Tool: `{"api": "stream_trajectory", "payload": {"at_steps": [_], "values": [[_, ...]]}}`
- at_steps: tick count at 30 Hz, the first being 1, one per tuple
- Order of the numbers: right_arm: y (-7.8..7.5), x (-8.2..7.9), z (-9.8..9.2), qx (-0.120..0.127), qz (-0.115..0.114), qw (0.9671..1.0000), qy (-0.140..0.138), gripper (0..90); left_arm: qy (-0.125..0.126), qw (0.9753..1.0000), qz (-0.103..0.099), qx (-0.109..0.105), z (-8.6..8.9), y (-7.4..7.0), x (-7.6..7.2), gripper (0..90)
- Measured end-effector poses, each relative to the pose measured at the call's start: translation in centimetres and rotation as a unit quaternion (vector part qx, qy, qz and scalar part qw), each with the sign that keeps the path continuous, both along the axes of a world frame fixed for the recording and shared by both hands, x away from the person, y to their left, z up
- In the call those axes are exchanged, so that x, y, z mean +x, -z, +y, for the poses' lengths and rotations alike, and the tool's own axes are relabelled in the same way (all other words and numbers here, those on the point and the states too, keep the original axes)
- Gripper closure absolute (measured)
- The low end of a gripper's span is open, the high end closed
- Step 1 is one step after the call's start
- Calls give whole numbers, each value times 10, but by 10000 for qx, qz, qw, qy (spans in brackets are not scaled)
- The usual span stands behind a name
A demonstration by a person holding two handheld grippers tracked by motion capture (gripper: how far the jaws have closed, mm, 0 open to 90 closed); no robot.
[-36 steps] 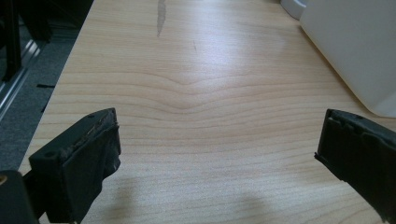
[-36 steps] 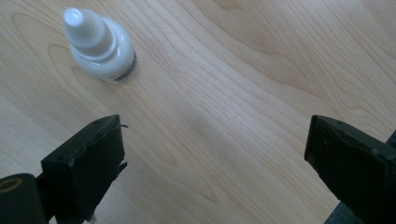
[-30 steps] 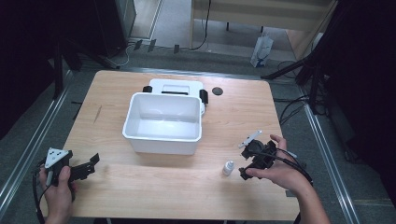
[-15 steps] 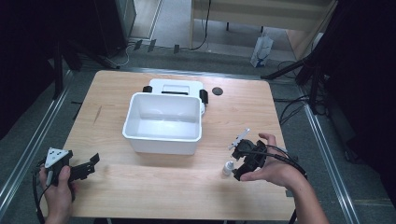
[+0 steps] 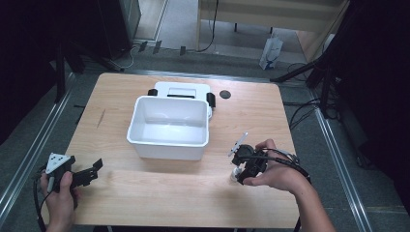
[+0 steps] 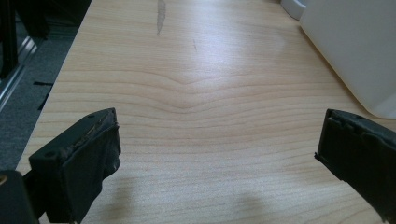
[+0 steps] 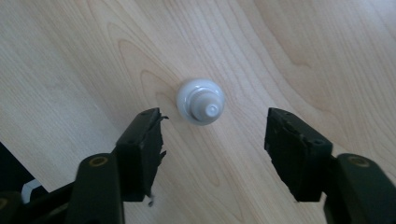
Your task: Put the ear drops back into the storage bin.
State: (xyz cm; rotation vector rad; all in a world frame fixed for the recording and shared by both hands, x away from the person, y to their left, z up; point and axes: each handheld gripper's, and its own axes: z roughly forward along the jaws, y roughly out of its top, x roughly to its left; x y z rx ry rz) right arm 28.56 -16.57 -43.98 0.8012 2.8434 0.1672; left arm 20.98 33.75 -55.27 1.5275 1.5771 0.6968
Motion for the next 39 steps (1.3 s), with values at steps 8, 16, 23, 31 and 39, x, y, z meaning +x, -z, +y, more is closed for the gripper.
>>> {"api": "stream_trajectory", "payload": {"at_steps": [8,16,23,31,39], "values": [[7,6,5,-50,243,9996,-148,554,-6,10000,12,-16,1,0,0,3],[11,13,5,-50,432,9990,-51,627,-8,10000,11,-20,1,0,0,3],[16,14,7,-40,471,9988,-105,672,0,10000,19,-26,1,0,0,3],[15,16,6,76,511,9986,-120,718,3,10000,19,-11,0,0,0,3],[15,16,4,101,526,9984,-201,722,-1,10000,19,-12,0,0,0,3]]}}
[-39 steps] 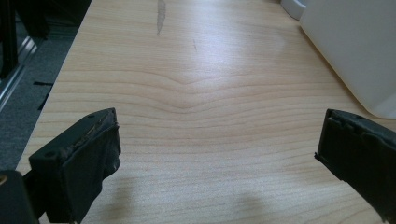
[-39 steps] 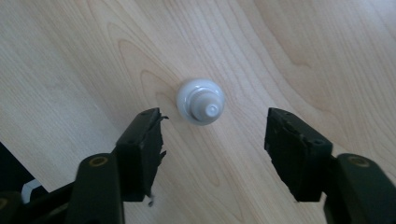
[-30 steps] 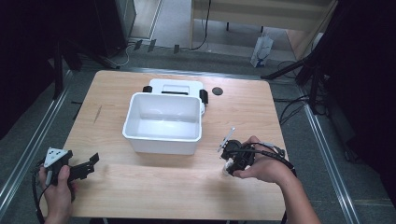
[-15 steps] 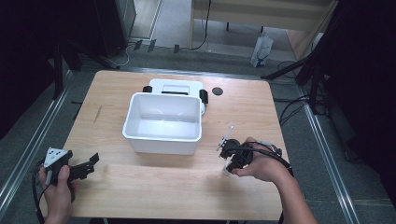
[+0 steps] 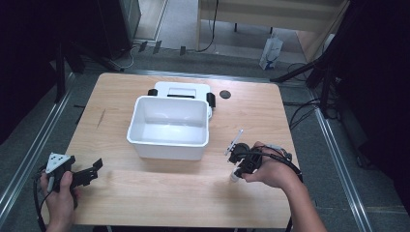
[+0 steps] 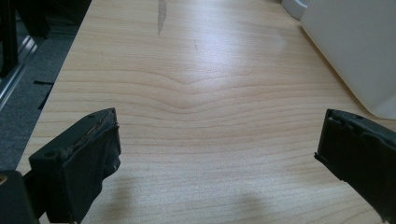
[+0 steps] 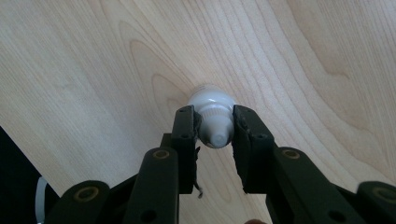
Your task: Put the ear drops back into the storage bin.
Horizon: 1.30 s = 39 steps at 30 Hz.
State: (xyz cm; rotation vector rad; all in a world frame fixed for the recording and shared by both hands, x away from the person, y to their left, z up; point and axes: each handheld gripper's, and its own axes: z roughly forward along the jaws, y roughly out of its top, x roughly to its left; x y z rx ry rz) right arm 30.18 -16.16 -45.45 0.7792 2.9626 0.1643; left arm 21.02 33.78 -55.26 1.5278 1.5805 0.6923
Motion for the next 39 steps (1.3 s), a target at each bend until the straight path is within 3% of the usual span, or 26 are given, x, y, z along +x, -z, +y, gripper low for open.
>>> {"api": "stream_trajectory", "payload": {"at_steps": [6,20,34,39], "values": [[-1,2,1,-109,62,9999,-36,723,-2,10000,0,1,0,0,0,3],[-21,22,-7,47,-107,9996,246,723,1,10000,-2,15,0,0,0,3],[-45,45,1,156,-145,9991,376,722,-5,10000,-6,1,0,0,0,3],[-53,52,9,82,-139,9992,353,722,2,10000,-9,-15,0,0,0,3]]}}
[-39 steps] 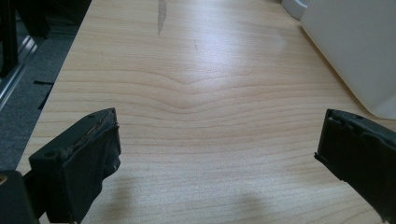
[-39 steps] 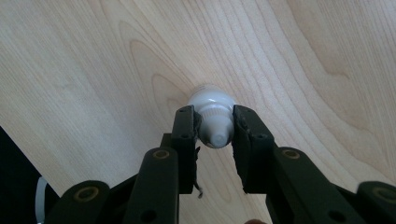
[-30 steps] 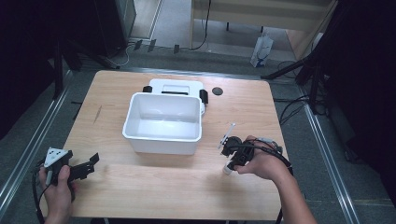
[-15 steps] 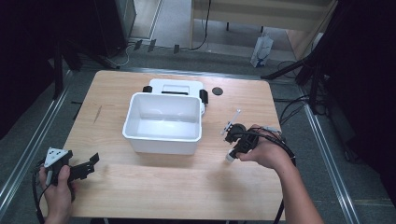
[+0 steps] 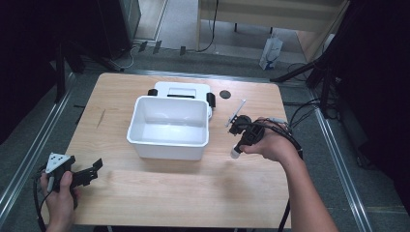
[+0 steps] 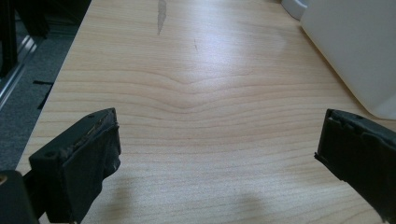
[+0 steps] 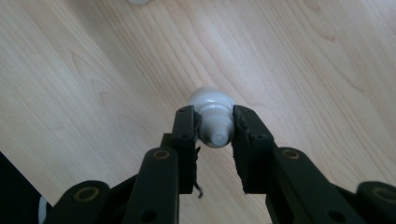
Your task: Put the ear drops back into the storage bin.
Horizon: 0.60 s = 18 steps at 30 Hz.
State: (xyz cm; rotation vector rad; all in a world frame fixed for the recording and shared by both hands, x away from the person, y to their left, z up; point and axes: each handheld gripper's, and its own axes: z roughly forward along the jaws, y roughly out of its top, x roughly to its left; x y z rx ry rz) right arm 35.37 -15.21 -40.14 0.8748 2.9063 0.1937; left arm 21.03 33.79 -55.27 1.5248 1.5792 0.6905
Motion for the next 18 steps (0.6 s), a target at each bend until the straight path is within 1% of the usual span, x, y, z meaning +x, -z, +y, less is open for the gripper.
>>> {"api": "stream_trajectory", "payload": {"at_steps": [2,3,4,7,9,14,18], "values": [[-7,5,5,13,7,10000,25,722,7,10000,-6,4,0,0,0,3],[-7,5,5,13,7,10000,25,722,7,10000,-6,4,0,0,0,3],[-12,9,8,53,46,10000,20,722,-3,10000,0,5,0,0,0,3],[-16,12,13,61,49,10000,42,722,2,10000,-6,13,0,0,0,3],[-23,16,19,22,14,10000,30,722,1,10000,-5,5,0,0,0,3],[-32,23,26,42,-41,10000,45,722,1,10000,-16,-6,0,0,0,3],[-41,29,32,0,-100,9999,33,722,6,10000,-17,-8,0,0,0,3]]}}
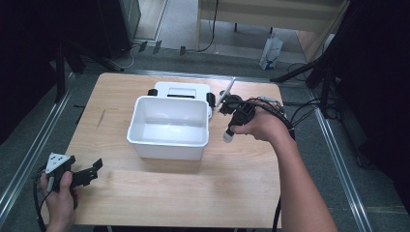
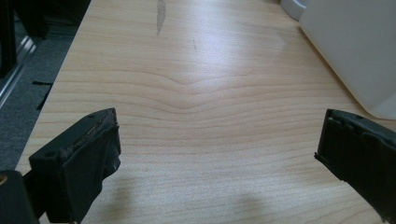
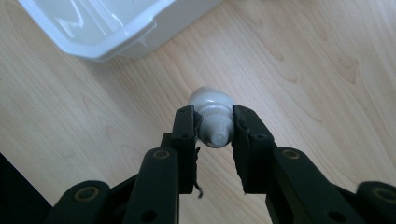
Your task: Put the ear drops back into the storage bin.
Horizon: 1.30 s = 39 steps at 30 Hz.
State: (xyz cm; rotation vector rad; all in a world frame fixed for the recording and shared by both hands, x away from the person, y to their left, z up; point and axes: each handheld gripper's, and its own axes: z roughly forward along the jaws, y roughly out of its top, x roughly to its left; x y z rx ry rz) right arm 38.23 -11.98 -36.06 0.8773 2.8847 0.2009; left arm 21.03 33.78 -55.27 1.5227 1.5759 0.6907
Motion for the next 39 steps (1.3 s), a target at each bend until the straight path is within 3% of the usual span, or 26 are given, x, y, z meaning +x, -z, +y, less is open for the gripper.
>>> {"api": "stream_trajectory", "payload": {"at_steps": [19,25,31,39], "values": [[-38,16,40,-17,-178,9996,-237,722,38,10000,13,-3,1,0,0,3],[-50,16,54,91,-263,9991,-332,722,36,10000,17,-16,1,0,0,3],[-53,16,67,138,-263,9987,-418,722,40,10000,15,-18,1,0,0,3],[-42,19,79,100,-187,9980,-594,722,48,10000,34,-23,1,0,0,3]]}}
